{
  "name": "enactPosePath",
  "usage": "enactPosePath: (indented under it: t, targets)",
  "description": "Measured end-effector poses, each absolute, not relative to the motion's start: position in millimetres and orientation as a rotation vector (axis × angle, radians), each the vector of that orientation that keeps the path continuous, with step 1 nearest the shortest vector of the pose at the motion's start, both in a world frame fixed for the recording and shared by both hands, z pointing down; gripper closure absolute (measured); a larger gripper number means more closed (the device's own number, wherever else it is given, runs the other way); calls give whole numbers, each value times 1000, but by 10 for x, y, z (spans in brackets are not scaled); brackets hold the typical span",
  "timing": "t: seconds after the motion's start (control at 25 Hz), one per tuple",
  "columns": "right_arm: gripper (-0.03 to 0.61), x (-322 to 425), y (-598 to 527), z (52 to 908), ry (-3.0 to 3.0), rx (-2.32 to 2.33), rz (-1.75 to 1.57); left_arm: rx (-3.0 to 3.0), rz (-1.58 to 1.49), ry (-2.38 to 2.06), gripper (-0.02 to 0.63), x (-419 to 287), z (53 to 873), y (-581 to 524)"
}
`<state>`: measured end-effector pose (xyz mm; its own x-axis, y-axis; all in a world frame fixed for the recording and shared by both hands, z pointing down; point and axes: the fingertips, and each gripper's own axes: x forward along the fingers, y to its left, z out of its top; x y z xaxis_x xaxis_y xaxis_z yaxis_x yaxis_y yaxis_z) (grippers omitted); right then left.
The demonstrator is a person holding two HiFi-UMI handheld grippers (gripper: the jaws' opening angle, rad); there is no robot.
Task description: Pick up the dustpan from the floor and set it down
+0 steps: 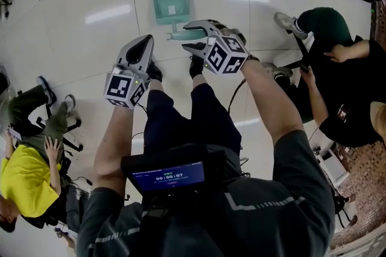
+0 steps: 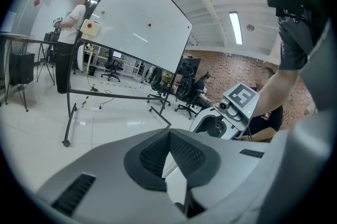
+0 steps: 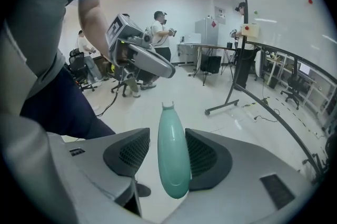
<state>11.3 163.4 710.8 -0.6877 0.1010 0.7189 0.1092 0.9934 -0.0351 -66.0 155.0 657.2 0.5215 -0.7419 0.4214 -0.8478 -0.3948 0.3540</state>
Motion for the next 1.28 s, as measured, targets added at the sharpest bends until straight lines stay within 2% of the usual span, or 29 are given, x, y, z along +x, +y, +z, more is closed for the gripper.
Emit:
enactPosePath:
  t: [0.04,0.12,0.32,0.48,0.64,1.08,1.28]
  targets:
    - [330,103,1621,7126,-2333,-145,-18,2234,264,-1290,578,-655,6590,1537]
    - [397,99,1581,7143,-2336,-131,-28,2232,258,-1285,578,-624,6598,1518]
    - [403,58,1562,7104,-2342,-137,-37,2231,230,-1291,578,-615,6446,1505]
    - [407,-8,1468,6733,-2389,-122,-18,2263,203,-1323,578,-675,5998,1411]
    - [408,-23,1490,5955,-2448,-121,12,2307,190,-1348,578,-708,5251,1409]
    - [408,205,1894,3099,-2613,-34,87,2384,-3,-1398,578,-802,2727,1845]
    - [408,319,2034,2230,-2697,11,37,2444,-24,-1439,578,-745,2005,2026]
